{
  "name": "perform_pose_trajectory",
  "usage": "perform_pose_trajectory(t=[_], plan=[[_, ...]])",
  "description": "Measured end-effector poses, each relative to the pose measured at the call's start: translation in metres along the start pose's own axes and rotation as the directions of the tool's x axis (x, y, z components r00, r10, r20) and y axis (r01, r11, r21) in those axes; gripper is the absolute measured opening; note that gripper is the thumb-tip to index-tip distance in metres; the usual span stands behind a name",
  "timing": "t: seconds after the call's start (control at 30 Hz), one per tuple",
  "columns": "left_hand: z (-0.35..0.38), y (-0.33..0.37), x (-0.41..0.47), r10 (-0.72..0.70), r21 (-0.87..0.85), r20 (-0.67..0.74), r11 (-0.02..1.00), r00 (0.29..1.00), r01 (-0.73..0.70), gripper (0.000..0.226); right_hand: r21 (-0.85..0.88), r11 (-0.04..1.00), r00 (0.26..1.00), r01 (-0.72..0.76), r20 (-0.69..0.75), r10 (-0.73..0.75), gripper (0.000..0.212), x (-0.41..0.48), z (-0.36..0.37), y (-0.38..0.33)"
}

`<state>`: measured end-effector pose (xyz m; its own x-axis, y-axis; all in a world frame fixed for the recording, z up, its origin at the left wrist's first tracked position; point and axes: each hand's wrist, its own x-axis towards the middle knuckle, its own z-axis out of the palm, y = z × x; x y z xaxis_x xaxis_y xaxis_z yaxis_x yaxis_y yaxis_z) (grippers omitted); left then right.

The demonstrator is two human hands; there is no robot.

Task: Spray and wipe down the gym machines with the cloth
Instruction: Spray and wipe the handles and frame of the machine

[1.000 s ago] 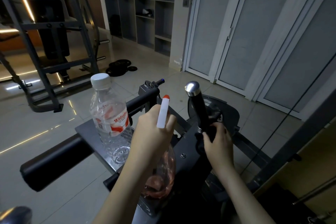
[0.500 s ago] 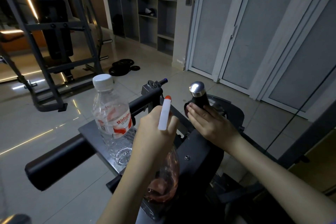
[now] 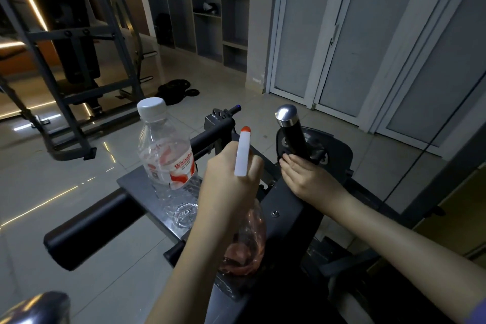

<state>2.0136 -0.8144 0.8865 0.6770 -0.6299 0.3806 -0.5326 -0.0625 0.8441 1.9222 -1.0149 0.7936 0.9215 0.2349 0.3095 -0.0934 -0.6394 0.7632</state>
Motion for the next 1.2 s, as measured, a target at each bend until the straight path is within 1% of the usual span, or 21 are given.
perform_pose_trajectory(t=[0.1, 0.17, 0.27, 0.37, 0.4, 0.43, 0.5, 0.53, 0.6, 0.67, 0.73, 0.8, 0.93, 1.03, 1.1, 1.2], plan=[[-0.001, 0.001, -0.003, 0.026, 0.008, 0.002, 1.0, 1.0, -0.026, 0.024, 0.038, 0.999, 0.999, -0.038, 0.012, 0.037, 0.025, 0.006, -0.003, -0.006], [-0.001, 0.002, -0.003, 0.037, 0.019, 0.012, 0.999, 0.999, -0.037, 0.024, 0.094, 0.991, 0.995, -0.094, 0.034, 0.091, 0.024, 0.007, -0.005, -0.01], [-0.001, 0.003, -0.004, 0.034, 0.005, 0.015, 0.999, 0.999, -0.034, 0.024, 0.182, 0.965, 0.981, -0.187, 0.091, 0.173, 0.031, 0.004, -0.005, -0.015], [-0.001, 0.004, -0.005, 0.027, -0.017, 0.011, 1.0, 1.0, -0.026, 0.024, 0.295, 0.914, 0.958, -0.28, 0.14, 0.249, 0.021, 0.002, -0.014, -0.019], [-0.001, 0.005, -0.005, 0.031, -0.013, 0.011, 0.999, 0.999, -0.031, 0.024, 0.359, 0.873, 0.942, -0.33, 0.184, 0.28, 0.021, 0.0, -0.018, -0.019], [-0.001, 0.005, -0.006, 0.037, -0.007, 0.011, 0.999, 0.999, -0.037, 0.024, 0.432, 0.814, 0.92, -0.389, 0.227, 0.319, 0.026, -0.001, -0.021, -0.019], [0.0, 0.004, -0.006, 0.049, 0.009, 0.013, 0.999, 0.999, -0.049, 0.023, 0.601, 0.619, 0.863, -0.505, 0.321, 0.392, 0.034, -0.003, -0.028, -0.02], [-0.001, 0.004, -0.006, 0.054, 0.022, 0.014, 0.998, 0.998, -0.054, 0.023, 0.64, 0.523, 0.823, -0.564, 0.381, 0.421, 0.04, -0.006, -0.032, -0.021], [-0.001, 0.003, -0.007, 0.059, 0.036, 0.013, 0.998, 0.998, -0.059, 0.023, 0.646, 0.35, 0.724, -0.678, 0.504, 0.47, 0.04, -0.011, -0.041, -0.025], [0.0, 0.002, -0.009, 0.069, 0.026, 0.008, 0.997, 0.998, -0.069, 0.024, 0.641, 0.26, 0.664, -0.723, 0.538, 0.52, 0.036, -0.014, -0.051, -0.03], [0.0, 0.003, -0.01, 0.081, 0.021, 0.006, 0.996, 0.997, -0.081, 0.025, 0.623, 0.206, 0.617, -0.755, 0.569, 0.544, 0.043, -0.016, -0.059, -0.038], [0.0, 0.003, -0.011, 0.092, 0.027, 0.006, 0.995, 0.996, -0.092, 0.025, 0.599, 0.18, 0.586, -0.78, 0.601, 0.543, 0.049, -0.014, -0.062, -0.045], [0.0, 0.006, -0.014, 0.099, 0.05, -0.003, 0.994, 0.995, -0.099, 0.022, 0.6, 0.092, 0.524, -0.794, 0.6, 0.605, 0.038, -0.011, -0.068, -0.052], [-0.002, 0.008, -0.019, 0.111, 0.055, -0.013, 0.992, 0.994, -0.11, 0.021, 0.606, 0.078, 0.499, -0.792, 0.569, 0.654, 0.031, -0.015, -0.074, -0.061], [-0.003, 0.008, -0.021, 0.113, 0.041, -0.036, 0.993, 0.993, -0.112, 0.02, 0.602, 0.076, 0.481, -0.795, 0.548, 0.685, 0.03, -0.017, -0.08, -0.069], [-0.006, 0.013, -0.029, 0.137, 0.045, -0.046, 0.99, 0.99, -0.135, 0.02, 0.606, 0.023, 0.444, -0.795, 0.554, 0.704, 0.032, -0.016, -0.091, -0.076]])
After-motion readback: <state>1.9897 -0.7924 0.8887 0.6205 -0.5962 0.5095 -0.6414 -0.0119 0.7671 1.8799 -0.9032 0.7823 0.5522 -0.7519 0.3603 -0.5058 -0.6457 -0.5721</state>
